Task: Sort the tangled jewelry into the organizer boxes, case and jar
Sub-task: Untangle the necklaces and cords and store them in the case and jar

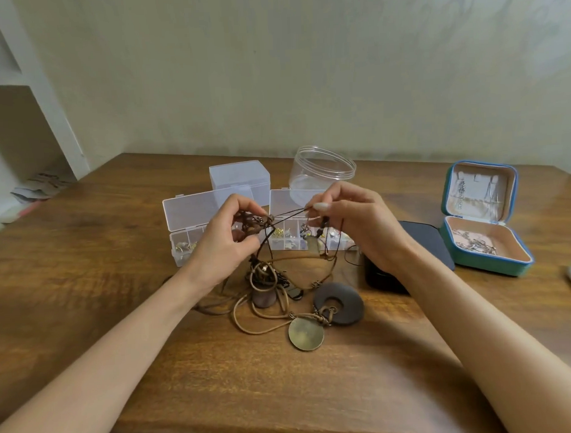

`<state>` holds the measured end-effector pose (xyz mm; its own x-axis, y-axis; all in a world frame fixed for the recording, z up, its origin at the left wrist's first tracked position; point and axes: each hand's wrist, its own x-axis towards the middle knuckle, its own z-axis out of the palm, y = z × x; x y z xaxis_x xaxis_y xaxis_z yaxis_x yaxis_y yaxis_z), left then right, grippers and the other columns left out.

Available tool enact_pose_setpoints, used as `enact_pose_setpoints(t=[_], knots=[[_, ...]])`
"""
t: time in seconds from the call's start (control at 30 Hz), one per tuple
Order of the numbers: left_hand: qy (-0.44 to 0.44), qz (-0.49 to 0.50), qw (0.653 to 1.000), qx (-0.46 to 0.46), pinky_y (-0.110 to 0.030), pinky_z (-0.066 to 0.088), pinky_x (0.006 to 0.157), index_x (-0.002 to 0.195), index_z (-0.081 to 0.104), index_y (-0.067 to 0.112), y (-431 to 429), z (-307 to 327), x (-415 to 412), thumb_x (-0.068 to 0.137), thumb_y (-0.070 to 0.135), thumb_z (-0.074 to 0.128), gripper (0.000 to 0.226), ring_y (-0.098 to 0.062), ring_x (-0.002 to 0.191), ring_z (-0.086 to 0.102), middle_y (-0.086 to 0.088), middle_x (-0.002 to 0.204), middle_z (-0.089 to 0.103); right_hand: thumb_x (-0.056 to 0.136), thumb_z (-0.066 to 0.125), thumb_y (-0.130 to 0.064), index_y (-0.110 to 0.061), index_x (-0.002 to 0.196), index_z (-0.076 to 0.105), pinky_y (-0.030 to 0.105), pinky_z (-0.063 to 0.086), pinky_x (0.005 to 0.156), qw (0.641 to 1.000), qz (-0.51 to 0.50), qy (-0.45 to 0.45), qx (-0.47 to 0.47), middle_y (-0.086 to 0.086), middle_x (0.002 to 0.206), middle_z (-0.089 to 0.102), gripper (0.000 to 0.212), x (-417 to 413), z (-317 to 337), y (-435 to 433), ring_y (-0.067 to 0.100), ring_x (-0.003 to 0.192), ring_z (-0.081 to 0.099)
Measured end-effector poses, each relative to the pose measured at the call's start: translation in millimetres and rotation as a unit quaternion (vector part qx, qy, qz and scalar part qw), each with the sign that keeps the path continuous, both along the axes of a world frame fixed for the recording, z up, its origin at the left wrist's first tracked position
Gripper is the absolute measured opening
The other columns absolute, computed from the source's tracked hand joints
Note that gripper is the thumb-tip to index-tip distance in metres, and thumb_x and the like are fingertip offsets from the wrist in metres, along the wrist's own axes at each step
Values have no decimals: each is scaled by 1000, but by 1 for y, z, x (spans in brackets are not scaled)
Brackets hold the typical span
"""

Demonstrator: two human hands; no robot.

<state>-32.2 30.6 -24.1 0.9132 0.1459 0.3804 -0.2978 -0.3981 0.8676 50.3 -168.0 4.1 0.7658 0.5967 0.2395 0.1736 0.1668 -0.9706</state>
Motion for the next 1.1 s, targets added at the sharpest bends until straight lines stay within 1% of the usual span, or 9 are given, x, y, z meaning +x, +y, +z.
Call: enact_pose_setpoints(t=[0.1,0.2,0.3,0.4,0.53,0.63,0.8,0.97,1.1], knots=[[24,4,1000,-5,-35,49,93,90,46,24,2,-3,-1,83,-11,53,36,-15,114,53,-3,110,58,71,60,-4,-4,72,55,33,53,85,997,-6,33,65,13,94,66,6,4,0,-2,24,92,64],[39,14,999,-5,-41,50,93,88,45,21,3,-4,-3,82,-11,53,34,-18,114,53,0,109,57,69,60,-2,-6,69,57,36,49,94,996,-21,3,85,13,100,65,5,5,2,-4,23,99,62],[45,18,998,39,-35,49,93,86,49,21,2,-4,-5,82,-8,56,30,-20,112,53,1,110,54,67,65,-4,-12,64,63,40,44,99,995,-20,-30,92,11,105,65,9,4,4,-5,23,102,61],[44,14,995,93,-28,46,94,86,58,22,2,-6,-6,83,-5,58,26,-12,108,52,6,108,49,62,72,-16,-19,61,67,41,43,102,994,-14,-64,89,9,114,64,6,3,4,-5,26,111,58],[17,12,988,155,-3,32,96,104,57,28,3,-6,-11,83,-10,57,43,6,115,42,5,117,42,60,75,-20,-19,60,68,33,45,99,992,-25,-115,54,9,121,61,7,4,3,-8,24,119,56],[0,-1,979,202,3,26,94,116,54,27,3,-7,-16,82,-8,61,48,14,116,37,5,122,40,59,75,-21,-18,60,68,31,45,98,991,-23,-131,31,9,122,60,8,4,2,-10,22,120,55],[-82,36,984,157,-7,36,95,107,60,15,4,-6,-23,84,10,58,24,4,112,48,6,114,51,60,73,-19,-17,60,68,28,48,92,989,-7,-140,38,9,122,59,6,4,3,-12,26,122,52],[-176,130,960,175,-12,41,94,102,59,8,9,2,-28,81,-13,59,29,-1,107,54,-2,109,60,61,73,-19,-17,60,68,25,50,88,988,7,-150,35,10,121,58,6,1,4,-13,27,122,52],[-219,137,948,183,-18,44,95,96,63,5,11,11,-33,81,-11,60,22,-7,106,58,-3,107,62,61,73,-19,-19,61,69,23,50,85,988,26,-152,20,7,121,59,4,-1,6,-13,25,122,52]])
